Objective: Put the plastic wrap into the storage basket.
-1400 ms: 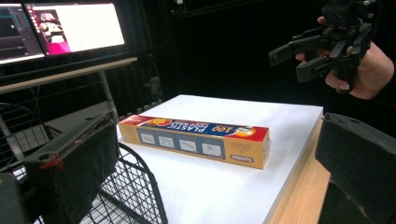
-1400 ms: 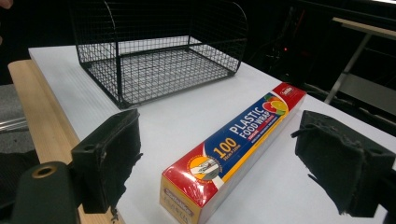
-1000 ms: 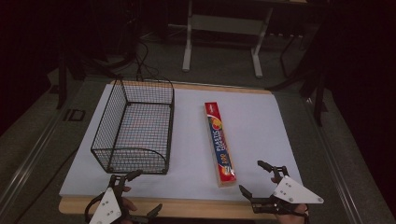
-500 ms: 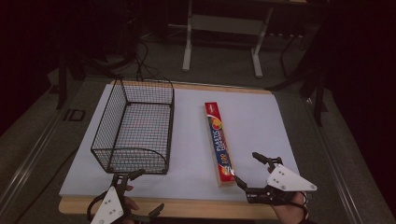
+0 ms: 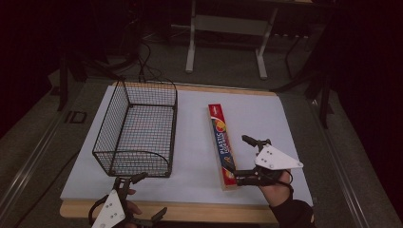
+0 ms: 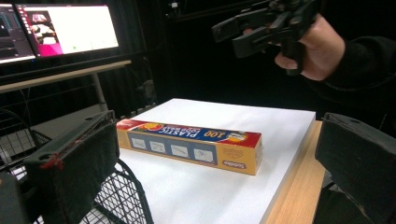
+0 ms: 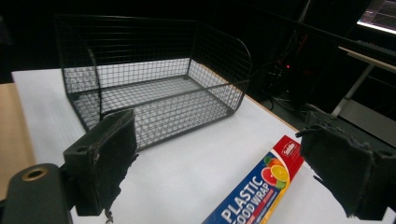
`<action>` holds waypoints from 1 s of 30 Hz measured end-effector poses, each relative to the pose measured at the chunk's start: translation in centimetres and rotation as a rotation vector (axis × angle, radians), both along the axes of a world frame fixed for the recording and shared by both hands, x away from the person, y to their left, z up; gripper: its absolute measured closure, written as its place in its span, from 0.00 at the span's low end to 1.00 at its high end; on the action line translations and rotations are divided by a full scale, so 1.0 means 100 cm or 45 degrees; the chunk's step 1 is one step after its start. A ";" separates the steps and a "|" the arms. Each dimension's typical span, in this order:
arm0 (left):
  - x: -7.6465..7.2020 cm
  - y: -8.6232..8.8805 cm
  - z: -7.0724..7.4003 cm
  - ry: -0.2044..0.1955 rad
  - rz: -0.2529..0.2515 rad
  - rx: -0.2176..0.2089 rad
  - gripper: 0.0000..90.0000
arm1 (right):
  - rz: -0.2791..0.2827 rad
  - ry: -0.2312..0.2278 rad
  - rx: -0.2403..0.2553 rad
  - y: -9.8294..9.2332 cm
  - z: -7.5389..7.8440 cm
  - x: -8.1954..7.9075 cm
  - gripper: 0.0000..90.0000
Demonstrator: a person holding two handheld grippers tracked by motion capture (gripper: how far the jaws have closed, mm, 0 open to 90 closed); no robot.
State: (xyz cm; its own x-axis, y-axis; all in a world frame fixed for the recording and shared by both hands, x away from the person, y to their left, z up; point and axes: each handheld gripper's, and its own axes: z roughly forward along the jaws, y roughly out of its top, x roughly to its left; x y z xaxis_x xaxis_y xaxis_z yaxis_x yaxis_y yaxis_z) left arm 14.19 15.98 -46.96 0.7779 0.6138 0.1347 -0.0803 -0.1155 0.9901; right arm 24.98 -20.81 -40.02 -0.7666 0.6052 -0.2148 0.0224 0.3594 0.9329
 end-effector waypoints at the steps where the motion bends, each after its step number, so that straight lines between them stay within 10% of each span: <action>1: 0.000 0.000 0.000 0.003 -0.001 -0.003 0.00 | -0.006 0.010 -0.002 0.002 0.000 0.004 0.12; 11: 0.001 0.000 0.000 0.012 -0.007 -0.012 0.00 | -0.140 0.084 -0.001 0.013 -0.009 0.028 0.11; 30: 0.000 -0.001 0.001 -0.013 0.009 0.037 0.00 | -0.420 0.404 -0.126 0.032 -0.040 0.080 0.15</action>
